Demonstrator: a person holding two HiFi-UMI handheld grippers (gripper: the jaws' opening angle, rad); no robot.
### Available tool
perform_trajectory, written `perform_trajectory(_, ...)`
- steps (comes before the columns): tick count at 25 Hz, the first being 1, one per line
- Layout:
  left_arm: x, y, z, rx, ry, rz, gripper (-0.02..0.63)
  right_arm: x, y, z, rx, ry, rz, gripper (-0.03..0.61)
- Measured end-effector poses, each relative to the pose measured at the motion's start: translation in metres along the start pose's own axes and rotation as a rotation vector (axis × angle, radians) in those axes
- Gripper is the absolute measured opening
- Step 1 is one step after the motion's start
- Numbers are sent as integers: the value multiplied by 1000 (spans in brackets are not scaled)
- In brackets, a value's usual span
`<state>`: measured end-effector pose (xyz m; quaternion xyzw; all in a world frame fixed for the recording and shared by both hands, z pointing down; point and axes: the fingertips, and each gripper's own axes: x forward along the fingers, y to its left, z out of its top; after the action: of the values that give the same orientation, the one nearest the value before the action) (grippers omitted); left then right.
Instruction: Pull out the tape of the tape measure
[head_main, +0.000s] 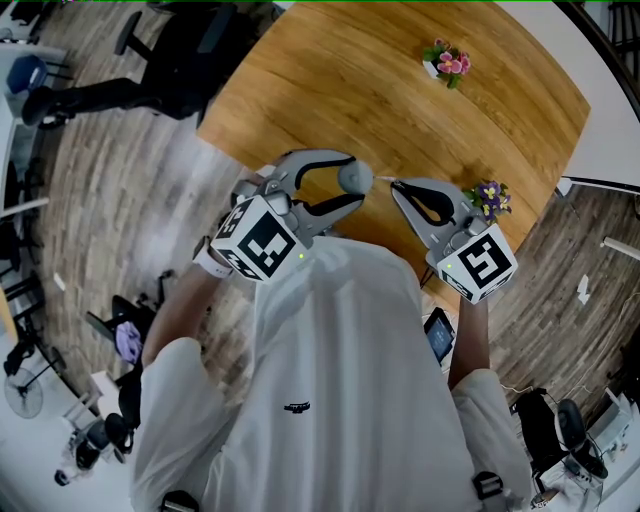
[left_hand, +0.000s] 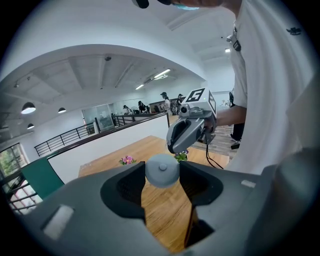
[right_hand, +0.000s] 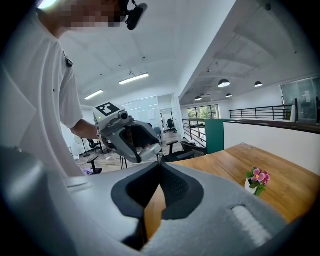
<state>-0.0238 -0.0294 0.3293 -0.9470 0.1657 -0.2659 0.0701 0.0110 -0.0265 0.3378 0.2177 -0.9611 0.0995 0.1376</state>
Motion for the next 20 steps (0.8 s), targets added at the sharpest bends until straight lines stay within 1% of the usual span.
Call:
perform_trajectory(4,1,4,-2,-32,-8,21,235,-2,-7,-1,40,-8,-30,3)
perform_trajectory(9,-4,17,-5,-118,-19,78,235,-5,-18,-2,94,-11,-79,3)
perform_trajectory(14,-8,30,-11,-189,-17,140,235,-9,-32,-4,212,-51,-118,5)
perform_trajectory(17,-6,30,-12,-194,-6,155,235,-7,-38,-6,240,-41,-161,5)
perform_trajectory(20,-5,30,-10,-198,-14,153,235,-8,-45,-8,255,-29,-213,5)
